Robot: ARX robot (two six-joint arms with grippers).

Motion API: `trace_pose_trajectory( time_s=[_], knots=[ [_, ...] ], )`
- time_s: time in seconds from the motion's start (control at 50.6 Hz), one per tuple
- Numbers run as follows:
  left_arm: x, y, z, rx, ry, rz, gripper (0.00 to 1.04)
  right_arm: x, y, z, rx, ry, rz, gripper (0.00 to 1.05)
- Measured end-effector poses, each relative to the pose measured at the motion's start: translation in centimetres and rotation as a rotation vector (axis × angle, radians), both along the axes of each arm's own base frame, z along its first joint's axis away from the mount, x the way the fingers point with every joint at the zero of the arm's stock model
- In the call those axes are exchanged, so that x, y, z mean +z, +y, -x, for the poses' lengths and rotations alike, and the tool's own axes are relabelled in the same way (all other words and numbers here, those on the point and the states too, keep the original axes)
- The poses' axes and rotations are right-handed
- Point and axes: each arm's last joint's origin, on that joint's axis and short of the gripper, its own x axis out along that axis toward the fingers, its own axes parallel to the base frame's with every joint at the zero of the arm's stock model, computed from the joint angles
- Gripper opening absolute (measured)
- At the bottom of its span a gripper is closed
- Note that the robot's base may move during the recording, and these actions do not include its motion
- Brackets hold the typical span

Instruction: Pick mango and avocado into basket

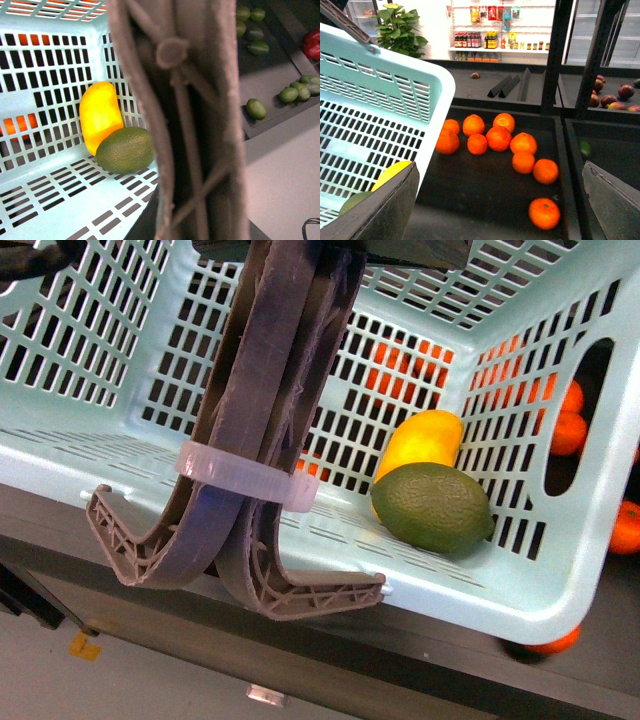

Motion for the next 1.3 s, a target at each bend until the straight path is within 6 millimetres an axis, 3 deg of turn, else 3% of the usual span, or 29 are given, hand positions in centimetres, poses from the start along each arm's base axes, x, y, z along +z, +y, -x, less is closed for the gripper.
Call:
trace_pose_trajectory(
  time_s=[0.83, 1.087, 1.186, 1.304],
  knots=[
    [-0.1, 0.4, -0.3, 0.044, -0.010, -0.016, 0.06, 0.0, 0.0, 0.0, -0.001, 0.002, 0.000, 0.97],
    [-0.2, -0.1, -0.1, -0.088, 0.041, -0.015, 0.06, 0.0, 0.0, 0.0, -0.001, 0.002, 0.000, 0.97],
    [-0.2, -0.8, -1.5, -0.193, 0.037, -0.025, 0.06, 0.0, 0.0, 0.0, -0.001, 0.002, 0.000, 0.97],
    [-2.1, -2.5, -5.4, -0.064, 0.042, 0.016, 0.06, 0.0, 0.0, 0.0, 0.000, 0.002, 0.000, 0.97]
  ],
)
